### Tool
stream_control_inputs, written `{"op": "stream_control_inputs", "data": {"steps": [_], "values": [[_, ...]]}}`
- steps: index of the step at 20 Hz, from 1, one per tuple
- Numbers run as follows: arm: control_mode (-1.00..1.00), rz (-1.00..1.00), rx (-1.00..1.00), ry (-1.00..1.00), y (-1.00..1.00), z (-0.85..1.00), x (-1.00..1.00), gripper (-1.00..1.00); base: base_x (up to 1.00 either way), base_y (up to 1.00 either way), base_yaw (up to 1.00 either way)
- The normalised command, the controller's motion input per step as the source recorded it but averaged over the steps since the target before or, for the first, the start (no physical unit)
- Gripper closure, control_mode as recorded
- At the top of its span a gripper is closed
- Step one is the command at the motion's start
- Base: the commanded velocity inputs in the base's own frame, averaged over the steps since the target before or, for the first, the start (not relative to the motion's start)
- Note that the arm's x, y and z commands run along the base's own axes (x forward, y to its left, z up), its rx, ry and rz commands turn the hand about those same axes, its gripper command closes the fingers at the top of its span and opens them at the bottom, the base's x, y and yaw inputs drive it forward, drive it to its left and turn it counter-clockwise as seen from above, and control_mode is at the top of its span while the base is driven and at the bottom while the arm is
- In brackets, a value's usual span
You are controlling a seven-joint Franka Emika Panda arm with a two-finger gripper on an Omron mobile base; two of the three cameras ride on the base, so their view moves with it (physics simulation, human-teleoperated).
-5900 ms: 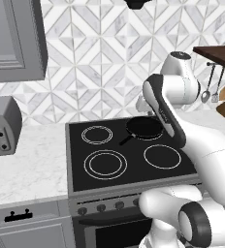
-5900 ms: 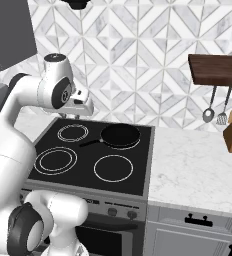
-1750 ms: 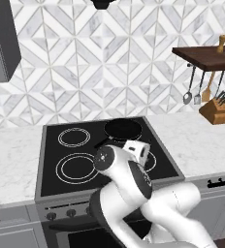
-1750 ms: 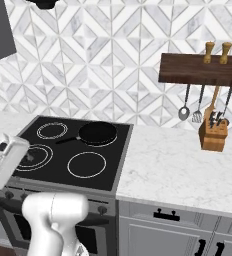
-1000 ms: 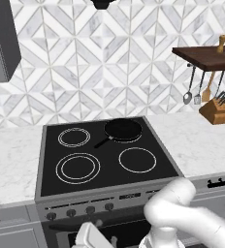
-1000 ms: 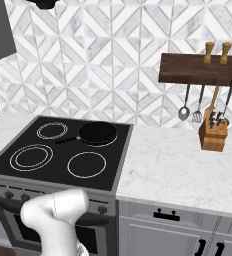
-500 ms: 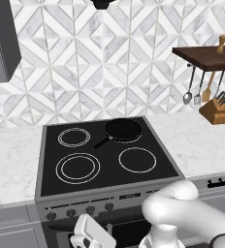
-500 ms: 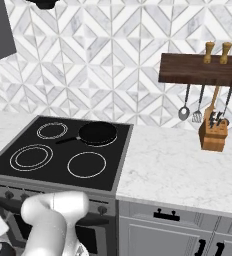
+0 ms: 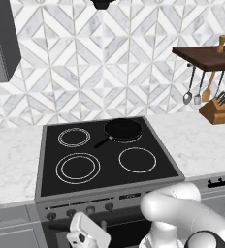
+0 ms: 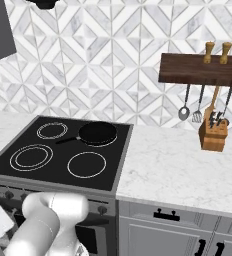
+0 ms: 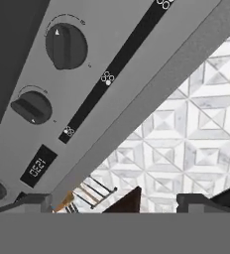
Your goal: Turn off the rear right burner of the stove.
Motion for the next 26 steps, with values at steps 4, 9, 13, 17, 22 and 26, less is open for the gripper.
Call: {"op": "stream_control_inputs", "data": {"steps": [4,9,13,17,22,26], "values": [[-1.0,0.12,-0.03,0.08,0.0,-0.37,0.4,-1.0,0.0,0.0,0.0],[-1.0,0.12,-0.03,0.05,0.02,-0.32,0.37,-1.0,0.0,0.0,0.0],[-1.0,0.12,-0.06,0.01,0.19,-0.4,0.31,-1.0,0.0,0.0,0.0],[-1.0,0.1,-0.01,0.0,0.15,-0.31,0.15,-1.0,0.0,0.0,0.0],[-1.0,0.1,0.0,0.0,0.01,-0.35,0.06,-1.0,0.0,0.0,0.0],[-1.0,0.04,0.02,0.0,0.0,-0.05,0.17,-1.0,0.0,0.0,0.0]]}}
